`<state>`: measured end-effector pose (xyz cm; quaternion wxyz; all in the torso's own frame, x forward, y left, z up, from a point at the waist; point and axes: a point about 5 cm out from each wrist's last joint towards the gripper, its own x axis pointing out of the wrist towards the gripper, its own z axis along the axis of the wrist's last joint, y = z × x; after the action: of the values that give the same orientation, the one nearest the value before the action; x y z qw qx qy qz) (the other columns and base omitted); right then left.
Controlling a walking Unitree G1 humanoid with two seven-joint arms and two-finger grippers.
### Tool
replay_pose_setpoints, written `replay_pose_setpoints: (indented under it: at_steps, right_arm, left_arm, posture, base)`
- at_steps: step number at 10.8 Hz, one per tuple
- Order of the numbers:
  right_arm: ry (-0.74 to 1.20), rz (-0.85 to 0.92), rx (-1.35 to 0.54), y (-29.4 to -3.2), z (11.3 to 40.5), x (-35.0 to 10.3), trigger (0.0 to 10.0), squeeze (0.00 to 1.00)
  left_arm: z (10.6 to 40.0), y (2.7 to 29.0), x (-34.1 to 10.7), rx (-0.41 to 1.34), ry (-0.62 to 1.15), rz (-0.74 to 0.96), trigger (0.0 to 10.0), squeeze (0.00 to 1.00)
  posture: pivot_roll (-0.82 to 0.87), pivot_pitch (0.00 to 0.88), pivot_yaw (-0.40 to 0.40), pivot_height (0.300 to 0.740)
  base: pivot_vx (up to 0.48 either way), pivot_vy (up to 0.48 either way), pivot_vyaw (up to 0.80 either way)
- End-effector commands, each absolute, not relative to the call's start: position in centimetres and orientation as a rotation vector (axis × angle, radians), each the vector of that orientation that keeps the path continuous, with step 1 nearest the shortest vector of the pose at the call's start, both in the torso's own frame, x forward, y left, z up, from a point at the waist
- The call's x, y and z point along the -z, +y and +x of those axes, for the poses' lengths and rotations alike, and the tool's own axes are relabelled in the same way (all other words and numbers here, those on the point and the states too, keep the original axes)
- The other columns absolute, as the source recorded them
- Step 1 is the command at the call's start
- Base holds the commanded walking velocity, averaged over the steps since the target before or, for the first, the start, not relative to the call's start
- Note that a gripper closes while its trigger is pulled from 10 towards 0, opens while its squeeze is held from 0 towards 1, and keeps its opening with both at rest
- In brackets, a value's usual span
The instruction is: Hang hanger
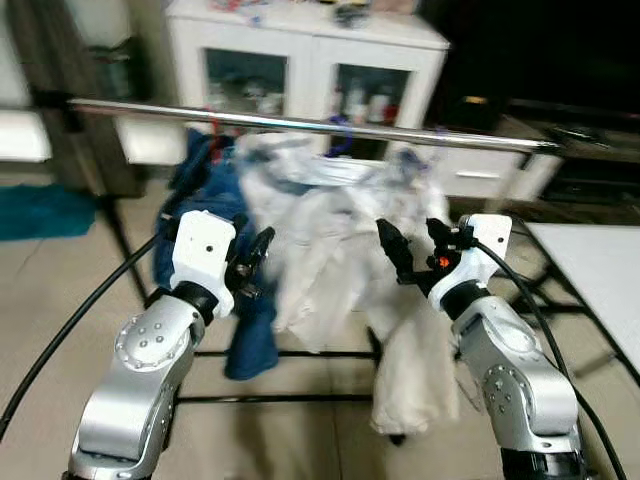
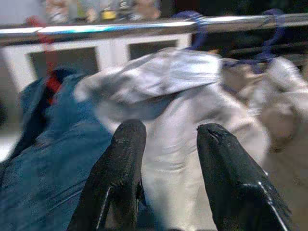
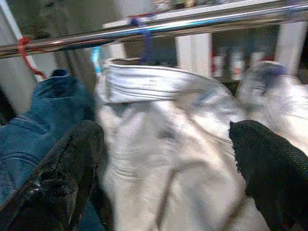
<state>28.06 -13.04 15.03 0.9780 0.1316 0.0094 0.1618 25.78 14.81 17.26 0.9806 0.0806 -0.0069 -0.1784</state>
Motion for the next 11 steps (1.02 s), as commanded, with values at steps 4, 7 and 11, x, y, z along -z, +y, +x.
replay_pose_setpoints:
  at_steps: [4,7,11]
  right_arm:
    - [-0.046,0.272,-0.292,-13.1,28.8,-16.2,10.0,0.88]
    - [-0.057,0.275,-0.291,-13.1,28.9,-16.4,10.0,0.68]
    - [-0.051,0.275,-0.312,-13.2,29.5,-16.6,10.0,0.00]
  left_arm:
    - [26.0,14.8,-17.2,0.369,-0.019,0.166,10.0,0.00]
    - [25.9,14.7,-17.0,0.377,-0.016,0.169,10.0,0.00]
    - [25.7,14.4,-17.2,0.403,-0.029,0.152,10.0,0.00]
  posture:
    - [0.14,0.000,-0.105,0.740]
    - [0.14,0.000,-0.107,0.740]
    - [0.14,0.000,-0.116,0.740]
  base:
    - [0.327,0.000,0.20]
    - [0.331,0.000,0.00]
    - [0.245,0.000,0.00]
